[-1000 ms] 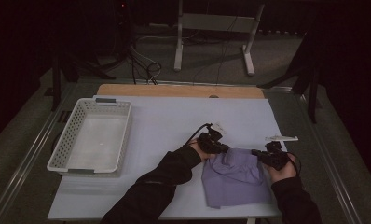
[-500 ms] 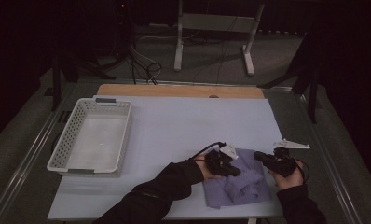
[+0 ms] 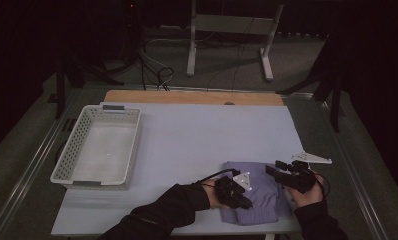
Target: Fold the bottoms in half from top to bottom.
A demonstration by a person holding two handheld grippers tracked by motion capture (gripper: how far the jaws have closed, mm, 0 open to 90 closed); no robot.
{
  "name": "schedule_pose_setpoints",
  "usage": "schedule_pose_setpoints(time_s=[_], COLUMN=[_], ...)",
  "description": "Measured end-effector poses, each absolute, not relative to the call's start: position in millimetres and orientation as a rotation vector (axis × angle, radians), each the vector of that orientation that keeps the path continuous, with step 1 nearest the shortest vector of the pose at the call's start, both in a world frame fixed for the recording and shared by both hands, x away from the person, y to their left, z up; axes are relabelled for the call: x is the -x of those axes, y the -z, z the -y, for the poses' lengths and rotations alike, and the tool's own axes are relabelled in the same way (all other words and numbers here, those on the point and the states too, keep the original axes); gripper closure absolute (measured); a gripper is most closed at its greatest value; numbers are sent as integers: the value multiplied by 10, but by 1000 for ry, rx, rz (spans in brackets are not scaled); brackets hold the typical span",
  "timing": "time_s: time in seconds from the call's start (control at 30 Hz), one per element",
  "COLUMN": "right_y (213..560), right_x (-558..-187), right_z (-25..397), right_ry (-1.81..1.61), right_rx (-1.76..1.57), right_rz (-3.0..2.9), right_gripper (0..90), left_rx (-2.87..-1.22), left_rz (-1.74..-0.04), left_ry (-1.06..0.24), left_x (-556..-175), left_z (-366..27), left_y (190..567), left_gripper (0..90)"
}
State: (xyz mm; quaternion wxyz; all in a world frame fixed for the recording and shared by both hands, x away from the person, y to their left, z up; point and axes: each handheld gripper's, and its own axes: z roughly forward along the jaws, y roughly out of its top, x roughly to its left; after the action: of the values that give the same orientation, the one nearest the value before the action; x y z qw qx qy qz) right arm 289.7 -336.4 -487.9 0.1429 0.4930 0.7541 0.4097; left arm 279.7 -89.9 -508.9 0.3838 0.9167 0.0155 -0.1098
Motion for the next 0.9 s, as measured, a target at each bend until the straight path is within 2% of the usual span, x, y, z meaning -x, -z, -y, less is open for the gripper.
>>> schedule_pose_setpoints(time_s=[0.03,0.07,0.1,0.13,0.2,0.27,0.3,0.37,0.43,0.5,0.6,0.7,0.9], right_y=[4877,4877,4870,4870,4853,4844,4836,4814,4765,4723,4656,4613,4615], right_x=[-2887,-2887,-2886,-2886,-2878,-2880,-2879,-2869,-2868,-2865,-2867,-2860,-2890], right_z=[3347,3347,3352,3352,3358,3362,3364,3367,3391,3414,3457,3466,3466], right_ry=[-1187,-1187,-1194,-1194,-1235,-1248,-1260,-1256,-1290,-1311,-1354,-1346,-1298], right_rx=[-1418,-1418,-1407,-1407,-1363,-1360,-1360,-1326,-1290,-1240,-1180,-1134,-1112], right_rz=[-2167,-2167,-2165,-2165,-2180,-2180,-2181,-2182,-2184,-2175,-2191,-2192,-2210], right_gripper=[370,370,298,298,191,188,184,156,140,146,142,130,95], left_rx=[-2331,-2331,-2307,-2307,-2281,-2253,-2240,-2207,-2182,-2148,-2116,-2113,-2042], left_rz=[-40,-40,-92,-92,-126,-164,-190,-261,-315,-371,-445,-501,-687], left_ry=[247,247,225,225,196,183,170,160,145,90,2,-110,-108], left_x=[-2781,-2781,-2798,-2798,-2834,-2886,-2915,-2995,-3049,-3100,-3156,-3195,-3347], left_z=[899,899,886,886,853,807,781,704,645,573,489,424,306], left_y=[5095,5095,5082,5082,5053,5019,5000,4954,4915,4863,4792,4758,4797], left_gripper=[722,652,602,539,436,352,352,280,161,142,63,60,56])
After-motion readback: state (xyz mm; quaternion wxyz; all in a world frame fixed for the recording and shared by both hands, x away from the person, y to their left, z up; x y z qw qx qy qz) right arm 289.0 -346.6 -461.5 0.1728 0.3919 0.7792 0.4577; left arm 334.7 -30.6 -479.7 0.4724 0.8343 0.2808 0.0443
